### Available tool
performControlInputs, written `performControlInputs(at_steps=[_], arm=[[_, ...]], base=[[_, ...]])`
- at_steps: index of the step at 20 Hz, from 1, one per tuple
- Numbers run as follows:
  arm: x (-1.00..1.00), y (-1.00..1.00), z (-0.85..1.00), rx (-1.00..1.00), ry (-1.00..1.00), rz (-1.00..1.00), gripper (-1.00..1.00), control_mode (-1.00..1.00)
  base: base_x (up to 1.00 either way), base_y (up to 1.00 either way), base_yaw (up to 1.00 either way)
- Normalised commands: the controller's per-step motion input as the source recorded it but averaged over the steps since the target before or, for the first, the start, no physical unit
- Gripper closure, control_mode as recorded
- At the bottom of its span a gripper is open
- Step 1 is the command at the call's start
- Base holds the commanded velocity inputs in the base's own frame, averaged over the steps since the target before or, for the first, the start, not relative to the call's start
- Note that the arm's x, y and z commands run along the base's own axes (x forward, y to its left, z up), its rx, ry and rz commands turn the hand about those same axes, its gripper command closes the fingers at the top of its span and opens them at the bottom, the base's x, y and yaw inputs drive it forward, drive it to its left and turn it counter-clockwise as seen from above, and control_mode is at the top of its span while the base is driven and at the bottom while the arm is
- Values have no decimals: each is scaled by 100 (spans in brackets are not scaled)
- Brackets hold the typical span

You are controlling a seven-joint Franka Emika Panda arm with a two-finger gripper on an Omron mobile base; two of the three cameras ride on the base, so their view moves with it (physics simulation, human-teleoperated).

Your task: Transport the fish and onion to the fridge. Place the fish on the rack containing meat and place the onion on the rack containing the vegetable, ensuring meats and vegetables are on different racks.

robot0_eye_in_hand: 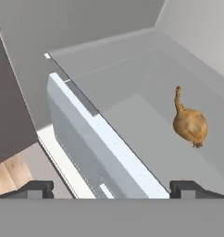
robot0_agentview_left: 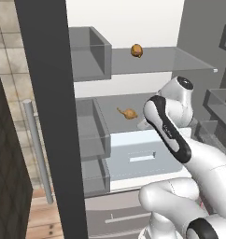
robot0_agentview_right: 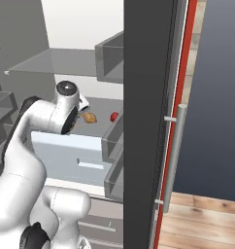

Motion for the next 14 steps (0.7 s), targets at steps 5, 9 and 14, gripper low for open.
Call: performControlInputs(at_steps=[5, 9, 14], arm=[[-81, 0, 74, 0, 8, -28, -100, -100], [-75, -6, 54, 0, 6, -30, -100, -100], [-55, -2, 30, 0, 0, -16, -100, -100]], base=[[0, 0, 0], [0, 0, 0], [0, 0, 0]])
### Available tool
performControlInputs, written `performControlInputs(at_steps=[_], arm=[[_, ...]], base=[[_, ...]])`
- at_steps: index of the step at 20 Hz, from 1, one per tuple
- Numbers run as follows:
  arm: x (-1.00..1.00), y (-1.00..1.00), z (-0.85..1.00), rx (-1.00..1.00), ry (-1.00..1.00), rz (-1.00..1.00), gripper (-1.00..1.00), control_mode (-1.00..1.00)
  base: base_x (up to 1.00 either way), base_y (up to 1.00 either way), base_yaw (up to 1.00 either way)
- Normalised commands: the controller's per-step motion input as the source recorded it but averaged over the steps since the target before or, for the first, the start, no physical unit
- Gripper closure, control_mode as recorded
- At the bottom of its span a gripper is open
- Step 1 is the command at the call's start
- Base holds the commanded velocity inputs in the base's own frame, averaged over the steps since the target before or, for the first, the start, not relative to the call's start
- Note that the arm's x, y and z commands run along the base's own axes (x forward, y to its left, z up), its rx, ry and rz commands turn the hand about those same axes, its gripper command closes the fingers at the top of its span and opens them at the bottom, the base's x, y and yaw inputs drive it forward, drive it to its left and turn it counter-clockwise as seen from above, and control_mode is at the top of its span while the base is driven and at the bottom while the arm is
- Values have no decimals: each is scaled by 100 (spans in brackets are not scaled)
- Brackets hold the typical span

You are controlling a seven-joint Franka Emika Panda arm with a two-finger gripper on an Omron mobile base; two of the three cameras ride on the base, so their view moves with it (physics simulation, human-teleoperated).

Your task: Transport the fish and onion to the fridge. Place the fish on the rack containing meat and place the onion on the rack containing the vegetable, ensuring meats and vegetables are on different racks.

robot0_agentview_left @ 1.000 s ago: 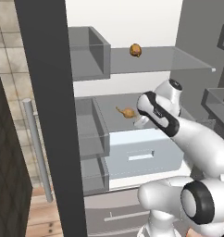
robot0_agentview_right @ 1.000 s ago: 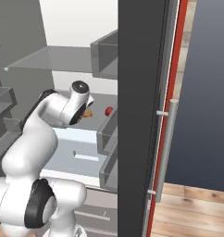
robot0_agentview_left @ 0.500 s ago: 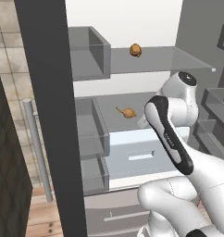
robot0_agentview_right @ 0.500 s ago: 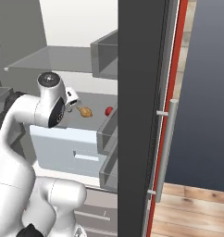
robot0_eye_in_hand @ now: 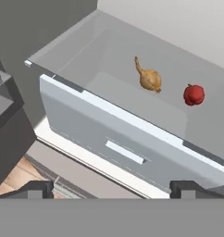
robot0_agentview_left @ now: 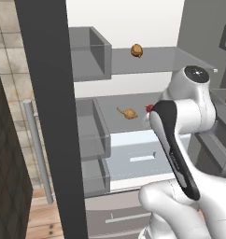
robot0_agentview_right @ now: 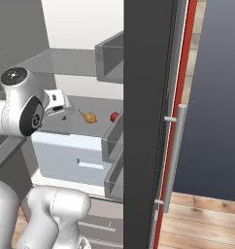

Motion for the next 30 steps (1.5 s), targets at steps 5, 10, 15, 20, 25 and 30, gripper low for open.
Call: performControlInputs(at_steps=[5, 10, 15, 20, 25, 30], arm=[[-48, -5, 25, 0, 0, -8, -100, -100], [-54, -12, 9, 6, -1, -2, -100, -100], [-43, -7, 1, 2, -3, -17, -100, -100], [-9, 0, 3, 2, -1, -37, -100, -100], [0, -1, 1, 11, -1, -16, -100, -100], [-38, 0, 7, 0, -19, 5, -100, -100]], base=[[0, 0, 0], [0, 0, 0], [0, 0, 0], [0, 0, 0], [0, 0, 0], [0, 0, 0]])
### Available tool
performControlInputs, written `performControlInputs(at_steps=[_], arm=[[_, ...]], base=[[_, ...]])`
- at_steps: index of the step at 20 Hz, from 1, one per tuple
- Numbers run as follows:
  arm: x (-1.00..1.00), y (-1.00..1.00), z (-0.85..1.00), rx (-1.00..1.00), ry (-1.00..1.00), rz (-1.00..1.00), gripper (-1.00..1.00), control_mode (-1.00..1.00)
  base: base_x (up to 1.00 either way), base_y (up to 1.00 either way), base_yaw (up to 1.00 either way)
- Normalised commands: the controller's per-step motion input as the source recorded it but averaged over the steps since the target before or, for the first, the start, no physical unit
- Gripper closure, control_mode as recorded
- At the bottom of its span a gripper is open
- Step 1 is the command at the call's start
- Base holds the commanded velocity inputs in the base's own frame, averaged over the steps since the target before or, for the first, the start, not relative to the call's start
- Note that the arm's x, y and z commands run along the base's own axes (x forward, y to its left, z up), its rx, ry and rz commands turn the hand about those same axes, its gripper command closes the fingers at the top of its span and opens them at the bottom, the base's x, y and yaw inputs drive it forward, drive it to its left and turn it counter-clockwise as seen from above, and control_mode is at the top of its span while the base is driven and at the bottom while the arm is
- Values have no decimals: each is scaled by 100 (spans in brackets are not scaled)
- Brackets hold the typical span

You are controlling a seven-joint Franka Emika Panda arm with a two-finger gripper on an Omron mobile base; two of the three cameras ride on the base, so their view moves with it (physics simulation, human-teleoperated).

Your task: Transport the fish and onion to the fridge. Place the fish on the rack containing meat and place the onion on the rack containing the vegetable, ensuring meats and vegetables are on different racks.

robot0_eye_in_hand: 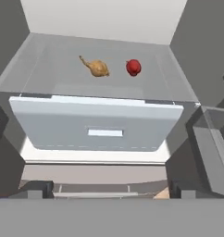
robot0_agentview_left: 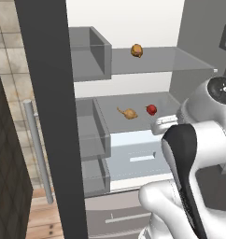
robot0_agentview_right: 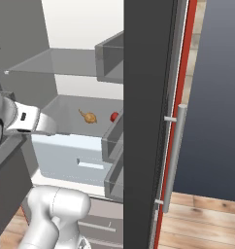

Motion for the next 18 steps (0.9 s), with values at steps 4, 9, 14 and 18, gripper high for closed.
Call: performControlInputs(at_steps=[4, 9, 14, 18], arm=[[-69, 0, 13, 0, -28, 11, -100, -100], [-63, 0, 26, 2, -18, 8, -100, 100], [0, 0, 0, 0, 0, 0, -100, 100], [0, 0, 0, 0, 0, 0, -100, 100]], base=[[0, 0, 0], [-20, 0, 2], [-100, 9, 8], [-100, 31, 2]])
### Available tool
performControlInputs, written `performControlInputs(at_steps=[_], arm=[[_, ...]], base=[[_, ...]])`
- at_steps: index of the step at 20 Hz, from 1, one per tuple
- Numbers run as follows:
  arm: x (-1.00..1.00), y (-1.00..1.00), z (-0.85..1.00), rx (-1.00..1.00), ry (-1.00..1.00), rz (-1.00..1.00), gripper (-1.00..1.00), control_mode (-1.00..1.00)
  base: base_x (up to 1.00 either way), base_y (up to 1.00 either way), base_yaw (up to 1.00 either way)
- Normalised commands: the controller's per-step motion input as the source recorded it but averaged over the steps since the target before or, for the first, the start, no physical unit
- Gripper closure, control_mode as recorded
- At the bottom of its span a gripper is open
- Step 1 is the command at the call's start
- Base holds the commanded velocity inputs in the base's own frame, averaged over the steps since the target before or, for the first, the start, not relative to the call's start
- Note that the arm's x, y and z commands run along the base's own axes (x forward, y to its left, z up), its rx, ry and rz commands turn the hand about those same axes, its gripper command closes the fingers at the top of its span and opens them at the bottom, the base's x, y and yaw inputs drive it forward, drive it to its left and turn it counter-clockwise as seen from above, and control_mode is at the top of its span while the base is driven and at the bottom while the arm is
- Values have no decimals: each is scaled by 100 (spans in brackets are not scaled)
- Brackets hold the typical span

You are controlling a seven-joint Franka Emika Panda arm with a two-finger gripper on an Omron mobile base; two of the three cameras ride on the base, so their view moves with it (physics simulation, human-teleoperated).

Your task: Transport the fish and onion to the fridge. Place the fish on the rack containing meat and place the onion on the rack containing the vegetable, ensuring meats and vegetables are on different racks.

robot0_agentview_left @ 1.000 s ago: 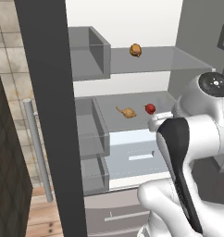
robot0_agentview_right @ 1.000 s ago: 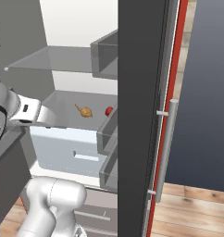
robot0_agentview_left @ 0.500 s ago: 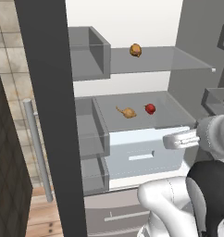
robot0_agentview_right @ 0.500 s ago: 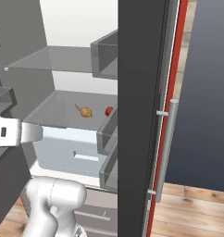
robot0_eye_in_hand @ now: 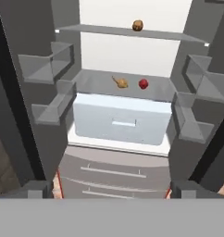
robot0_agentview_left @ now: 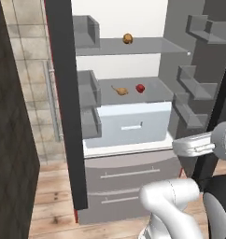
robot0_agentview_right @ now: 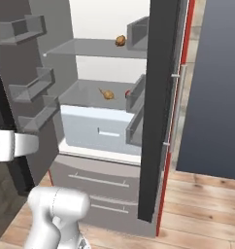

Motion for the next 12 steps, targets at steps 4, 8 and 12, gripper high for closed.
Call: performControlInputs(at_steps=[4, 8, 12], arm=[[0, 0, 0, 0, 0, 0, -100, 100], [0, 0, 0, 0, 0, 0, -100, 100], [0, 0, 0, 0, 0, 0, -100, 100]], base=[[-100, 59, 0], [-100, 77, 0], [-100, 94, 0]])
